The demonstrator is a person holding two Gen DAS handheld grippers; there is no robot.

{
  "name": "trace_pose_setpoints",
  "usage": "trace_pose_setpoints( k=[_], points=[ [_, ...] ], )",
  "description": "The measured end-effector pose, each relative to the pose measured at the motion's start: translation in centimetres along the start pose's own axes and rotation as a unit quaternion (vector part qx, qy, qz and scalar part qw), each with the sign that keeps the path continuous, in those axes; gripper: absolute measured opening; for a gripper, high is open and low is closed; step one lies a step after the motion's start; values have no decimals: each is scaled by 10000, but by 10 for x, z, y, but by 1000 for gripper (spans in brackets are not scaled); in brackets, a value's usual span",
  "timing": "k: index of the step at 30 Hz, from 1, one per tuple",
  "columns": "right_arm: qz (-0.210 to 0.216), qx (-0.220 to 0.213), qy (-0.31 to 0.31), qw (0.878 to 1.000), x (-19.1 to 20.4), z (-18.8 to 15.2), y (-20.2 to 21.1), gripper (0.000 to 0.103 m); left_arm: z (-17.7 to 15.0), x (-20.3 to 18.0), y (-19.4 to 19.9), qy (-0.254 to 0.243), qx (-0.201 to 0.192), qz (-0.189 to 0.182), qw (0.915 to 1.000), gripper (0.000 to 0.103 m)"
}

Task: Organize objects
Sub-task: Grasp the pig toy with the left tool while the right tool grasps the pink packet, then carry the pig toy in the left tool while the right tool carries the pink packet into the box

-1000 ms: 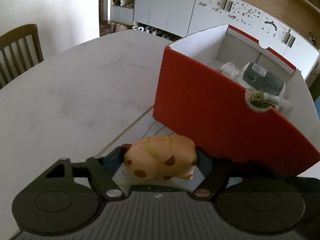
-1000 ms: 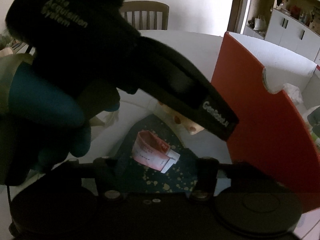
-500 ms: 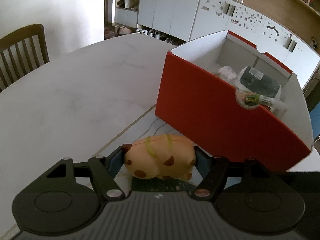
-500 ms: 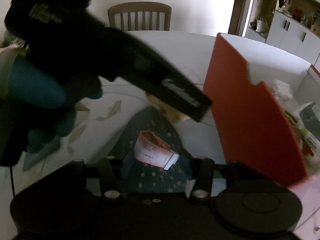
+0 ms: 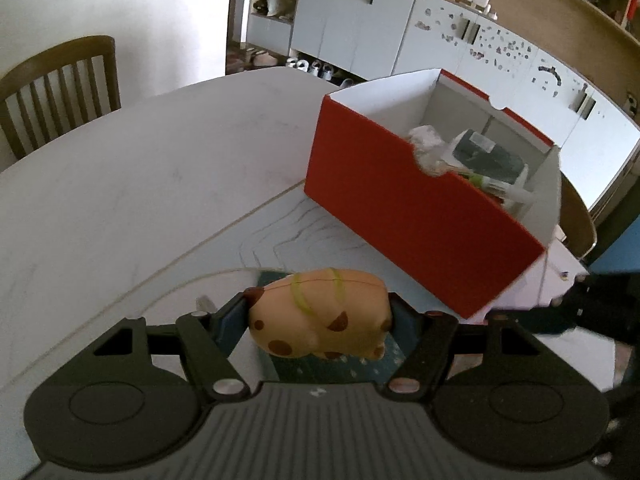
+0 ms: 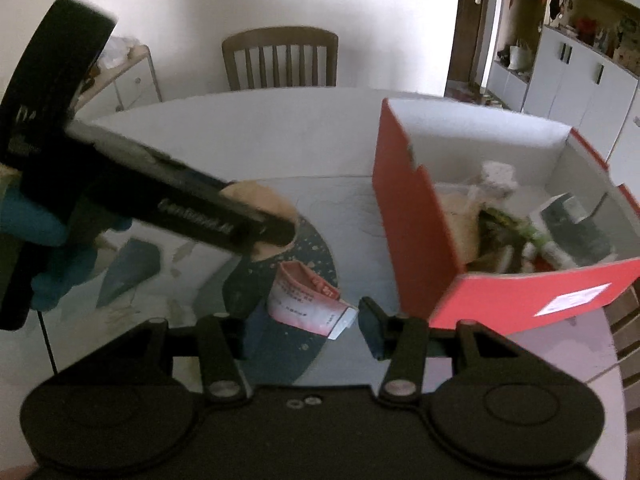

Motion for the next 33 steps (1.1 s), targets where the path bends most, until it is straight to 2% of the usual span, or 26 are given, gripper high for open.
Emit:
trace_pose_setpoints(
  k=[9, 17, 25, 33],
  points=[
    [-71, -270, 225, 9994, -21, 10, 45, 49, -10, -25, 43, 79, -243, -88, 9996, 72],
    [-179, -500, 428, 9977, -50, 17, 61, 50, -3, -55, 62, 124, -453, -42, 9989, 73],
    [-252, -688, 535, 9959, -94, 23, 65, 50, 18, -93, 61, 98, -660, 22, 9978, 73],
    [-377, -678, 615, 9951, -144, 19, 54, 50, 38, -131, 40, 25, -726, 63, 9973, 73]
  ],
)
Point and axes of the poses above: each gripper's, at about its wrist camera, not at the fingertips, and y roughly against the way its jaws point, x to its left, z to its top, the point moved 5 cm from there along -y, roughly the way its jaws point, and after that the axes turned 12 degrees about y, right-handed, at the moved point
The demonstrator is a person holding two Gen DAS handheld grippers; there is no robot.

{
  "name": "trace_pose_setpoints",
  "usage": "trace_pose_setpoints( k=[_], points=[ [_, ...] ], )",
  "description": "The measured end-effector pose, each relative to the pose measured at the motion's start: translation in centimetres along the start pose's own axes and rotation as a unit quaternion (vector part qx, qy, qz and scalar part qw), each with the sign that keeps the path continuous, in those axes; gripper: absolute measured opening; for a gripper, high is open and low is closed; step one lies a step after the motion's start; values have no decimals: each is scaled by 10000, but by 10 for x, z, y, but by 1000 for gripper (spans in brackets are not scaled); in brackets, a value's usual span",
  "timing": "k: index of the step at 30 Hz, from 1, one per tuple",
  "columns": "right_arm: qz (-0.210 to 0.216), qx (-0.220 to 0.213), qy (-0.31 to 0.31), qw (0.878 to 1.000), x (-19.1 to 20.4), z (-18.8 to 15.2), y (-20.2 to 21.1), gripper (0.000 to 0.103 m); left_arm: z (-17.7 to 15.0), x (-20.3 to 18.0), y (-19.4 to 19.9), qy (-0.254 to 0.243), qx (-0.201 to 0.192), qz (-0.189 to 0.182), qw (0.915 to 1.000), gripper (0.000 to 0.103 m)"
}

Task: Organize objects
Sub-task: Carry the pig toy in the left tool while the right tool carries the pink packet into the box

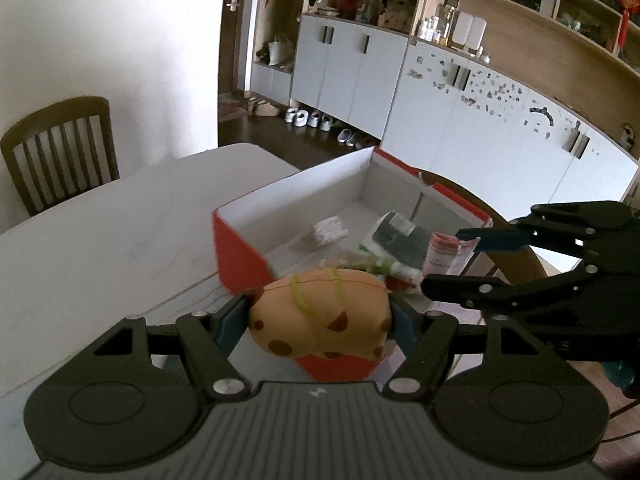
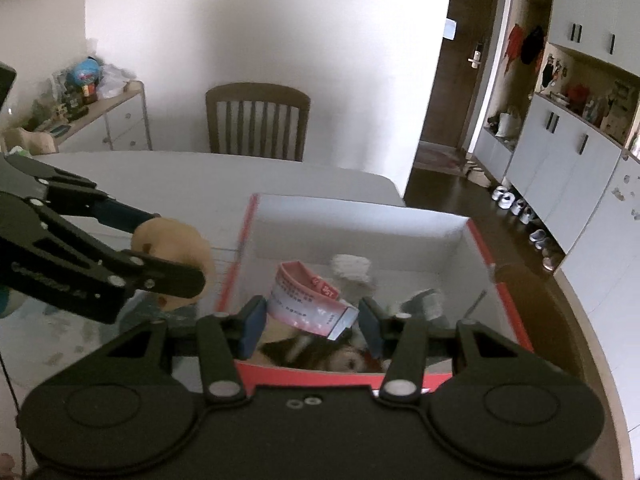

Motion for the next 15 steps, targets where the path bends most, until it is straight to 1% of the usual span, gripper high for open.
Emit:
trace_pose_setpoints(
  k=[9, 12, 15],
  points=[
    [-116, 130, 1, 9998, -45, -17, -20, 50, 15, -37, -43, -216, 2, 139, 9997, 73],
    [-147, 147, 64, 9998, -57, -23, -29, 50, 17, -46, -60, -367, 54, 257, 9990, 73],
    [-168, 231, 41, 9996, -67, -29, -41, 50, 18, -50, -77, -375, 159, 339, 9986, 73]
  ],
)
Point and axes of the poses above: each gripper's, at about its wrist camera, not at the fingertips, and y roughly against the way its jaws point, x to its left, z to its top, the point moved 5 cm from there along -y, roughly the way its jaws point, and after that the axes turned 12 degrees about y, right-handed, at the moved point
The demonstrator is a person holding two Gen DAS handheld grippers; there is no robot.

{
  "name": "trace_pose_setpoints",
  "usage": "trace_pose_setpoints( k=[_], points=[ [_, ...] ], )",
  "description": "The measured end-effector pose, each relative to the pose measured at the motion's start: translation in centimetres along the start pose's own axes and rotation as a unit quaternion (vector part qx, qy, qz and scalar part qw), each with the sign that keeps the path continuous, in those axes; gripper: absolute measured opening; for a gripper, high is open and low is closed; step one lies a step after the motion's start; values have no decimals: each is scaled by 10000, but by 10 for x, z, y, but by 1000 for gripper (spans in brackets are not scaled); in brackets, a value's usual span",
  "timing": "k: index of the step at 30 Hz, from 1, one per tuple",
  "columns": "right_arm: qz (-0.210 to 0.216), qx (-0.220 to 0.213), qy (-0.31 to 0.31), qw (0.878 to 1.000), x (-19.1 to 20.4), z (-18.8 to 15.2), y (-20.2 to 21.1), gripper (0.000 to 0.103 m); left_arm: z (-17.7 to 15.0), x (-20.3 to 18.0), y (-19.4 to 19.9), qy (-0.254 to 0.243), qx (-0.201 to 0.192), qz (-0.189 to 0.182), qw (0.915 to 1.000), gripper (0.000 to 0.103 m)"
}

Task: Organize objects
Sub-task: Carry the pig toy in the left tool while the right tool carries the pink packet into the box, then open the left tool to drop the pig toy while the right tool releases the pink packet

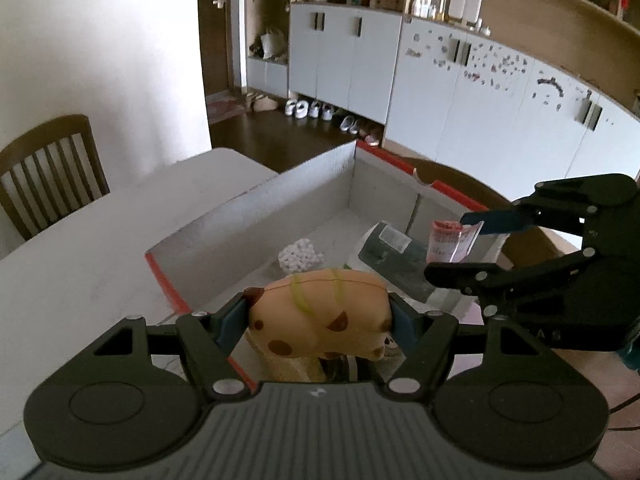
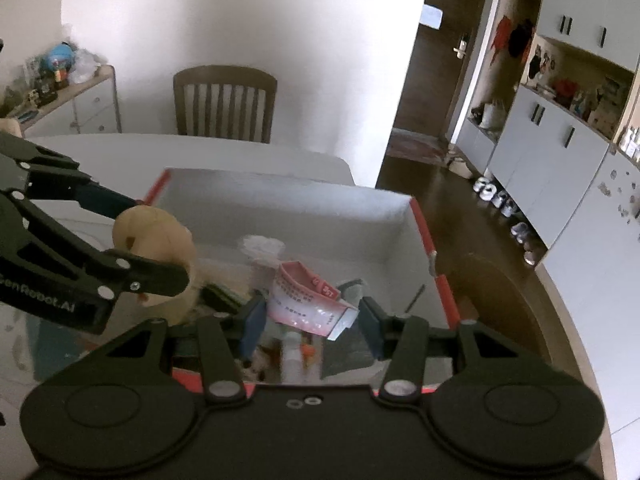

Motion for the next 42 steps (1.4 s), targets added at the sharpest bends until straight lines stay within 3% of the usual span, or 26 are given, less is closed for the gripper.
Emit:
trace_pose_setpoints(
  k=[17, 24, 31, 42],
  points=[
    [263, 541, -282, 9978, -24, -23, -53, 51, -4, -14, -61, -243, 572, 297, 9976, 73],
    [387, 648, -365, 9965, -26, -25, -57, 52, -2, -11, -64, -99, 617, 237, 9978, 74],
    [454, 602, -363, 9965, -25, -25, -49, 64, -7, -8, -58, 32, 650, 77, 9978, 75],
    [503, 303, -255, 9979, -19, -10, -13, 65, -11, -9, -29, 185, 369, 10, 9991, 81]
  ],
)
Point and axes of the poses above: each gripper's, at about its wrist camera, not at the fingertips, and y roughly against the way its jaws point, x to its left, z to its top, the point moved 5 cm from there along -y, roughly the way its jaws point, and after that the axes turned 12 degrees about y, right-handed, at the moved point
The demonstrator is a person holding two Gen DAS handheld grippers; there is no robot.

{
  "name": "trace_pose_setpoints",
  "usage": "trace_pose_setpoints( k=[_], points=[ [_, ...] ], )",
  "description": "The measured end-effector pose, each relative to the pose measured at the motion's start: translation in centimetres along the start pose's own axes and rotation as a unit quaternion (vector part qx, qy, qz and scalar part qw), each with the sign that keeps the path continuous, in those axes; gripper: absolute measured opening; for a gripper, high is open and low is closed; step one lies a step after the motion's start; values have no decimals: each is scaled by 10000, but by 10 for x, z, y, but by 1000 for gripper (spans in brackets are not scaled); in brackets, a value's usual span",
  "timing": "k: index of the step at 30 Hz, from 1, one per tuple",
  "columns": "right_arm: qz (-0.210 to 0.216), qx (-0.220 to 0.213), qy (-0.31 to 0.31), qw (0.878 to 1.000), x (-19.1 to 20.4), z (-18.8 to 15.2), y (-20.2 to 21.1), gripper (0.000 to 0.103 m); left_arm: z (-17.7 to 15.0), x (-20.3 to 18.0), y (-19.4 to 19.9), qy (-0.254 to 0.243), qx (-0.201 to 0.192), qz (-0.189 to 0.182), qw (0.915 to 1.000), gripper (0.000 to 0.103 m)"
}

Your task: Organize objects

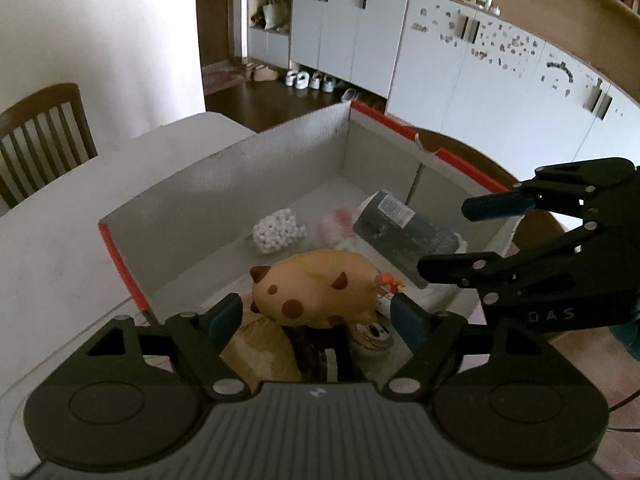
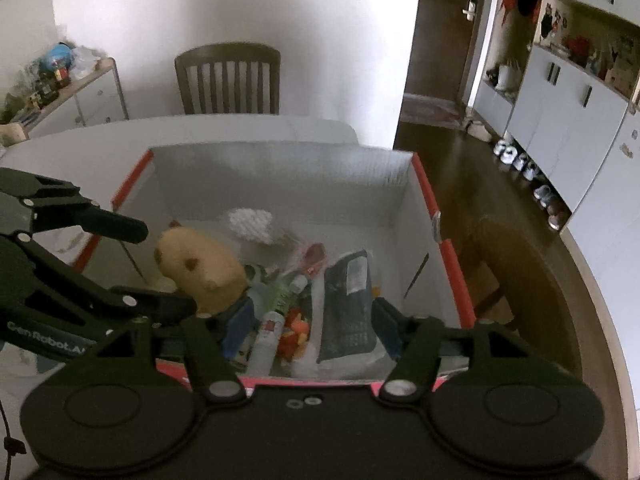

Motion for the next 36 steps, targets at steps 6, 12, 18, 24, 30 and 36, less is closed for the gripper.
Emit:
trace_pose_setpoints(
  k=[6, 12, 18, 24, 30, 36],
  points=[
    [-4, -242, 65, 9997, 8, 7, 26, 67, -3, 2, 27, 170, -279, -151, 9994, 81],
    [19, -482, 42, 9988, 19, 15, 50, 70, -7, 4, 59, 222, -680, -204, 9972, 81],
    [25, -738, 125, 9972, 32, 15, 75, 72, -11, 13, 86, 517, -929, -262, 9940, 81],
    [39, -949, 44, 9955, 46, 11, 94, 77, -20, 18, 106, 690, -1046, -276, 9917, 81],
    [7, -1065, -219, 9941, 53, 7, 102, 78, -32, 14, 123, 805, -1086, -218, 9906, 81],
    [123, -1181, -621, 9910, 57, -2, 109, 85, -41, 11, 136, 816, -1135, -133, 9901, 85]
  ],
)
Point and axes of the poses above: each gripper's, at about its wrist camera, not at the fingertips, and y roughly against the way its jaws point, x to its left, z to its top, the point moved 5 cm from there along -y, roughly the way its jaws point, and after that the axes turned 12 degrees about y, right-handed, at the moved point
